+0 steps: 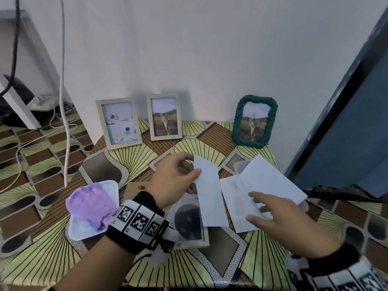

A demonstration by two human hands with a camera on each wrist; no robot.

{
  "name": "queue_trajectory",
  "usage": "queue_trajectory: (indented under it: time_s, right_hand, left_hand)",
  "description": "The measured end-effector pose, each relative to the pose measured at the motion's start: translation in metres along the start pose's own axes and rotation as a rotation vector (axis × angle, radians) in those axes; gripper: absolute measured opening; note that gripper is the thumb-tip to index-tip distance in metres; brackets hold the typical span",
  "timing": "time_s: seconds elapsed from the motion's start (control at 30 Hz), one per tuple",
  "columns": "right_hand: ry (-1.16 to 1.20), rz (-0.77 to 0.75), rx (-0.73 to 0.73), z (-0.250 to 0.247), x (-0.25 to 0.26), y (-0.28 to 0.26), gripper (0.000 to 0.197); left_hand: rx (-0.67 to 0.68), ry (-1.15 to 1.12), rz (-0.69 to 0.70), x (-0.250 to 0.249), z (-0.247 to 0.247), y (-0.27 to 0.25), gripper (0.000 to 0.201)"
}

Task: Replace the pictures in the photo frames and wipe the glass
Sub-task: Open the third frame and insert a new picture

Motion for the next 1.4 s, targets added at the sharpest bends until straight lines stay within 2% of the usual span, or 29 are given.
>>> queue_trajectory:
  time_s: [0.13,0.4,0.53,0.6,0.77,0.93,1.03,1.13,1.17,1.27,1.33,1.4]
  right_hand:
    - [0.107,0.006,-0.099,-0.004,-0.009,0.004,0.041]
    - [0.274,-0.005,-0.266,-0.027,-0.024,-0.001,0.033]
    - [0.293,-0.023,-0.245,-0.023,-0.023,-0.002,0.033]
    - [0.282,-0.039,-0.219,-0.017,-0.021,-0.001,0.034]
    - [0.236,-0.074,-0.204,-0.011,-0.017,0.000,0.036]
    - [0.198,-0.114,-0.181,-0.006,-0.014,-0.002,0.039]
    - [0.239,-0.136,-0.197,-0.007,-0.011,-0.003,0.039]
    - [0.318,-0.163,-0.330,-0.027,-0.009,-0.007,0.027]
    - [0.315,-0.168,-0.394,-0.038,-0.010,-0.008,0.023]
    - [0.178,-0.144,-0.531,-0.068,-0.020,-0.008,0.021]
    - [0.053,-0.085,-0.520,-0.078,-0.032,0.002,0.026]
    - [-0.055,0.001,-0.437,-0.080,-0.048,0.017,0.030]
  left_hand:
    - [0.076,0.030,-0.115,0.020,0.032,0.001,0.030]
    - [0.203,0.127,-0.273,0.044,0.073,0.020,0.039]
    - [0.283,0.178,-0.384,0.055,0.096,0.033,0.039]
    - [0.326,0.182,-0.435,0.060,0.107,0.037,0.032]
    - [0.397,0.270,-0.432,0.062,0.118,0.039,0.016]
    - [0.462,0.320,-0.380,0.051,0.115,0.028,0.029]
    - [0.404,0.300,-0.279,0.037,0.106,0.023,0.010]
    - [0.287,0.264,-0.133,0.015,0.098,0.014,0.017]
    - [0.279,0.198,-0.117,0.011,0.101,0.009,0.020]
    - [0.231,0.077,-0.153,0.017,0.111,0.001,0.062]
    - [0.184,0.070,-0.140,0.017,0.114,0.001,0.070]
    - [0.155,0.003,-0.168,0.018,0.116,0.003,0.072]
Point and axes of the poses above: each hand's wrist, its own y-axis towards the middle knuckle, its own z-axis out of the palm, x = y × z, the point moved 10 cm from there along y, towards the middle knuckle
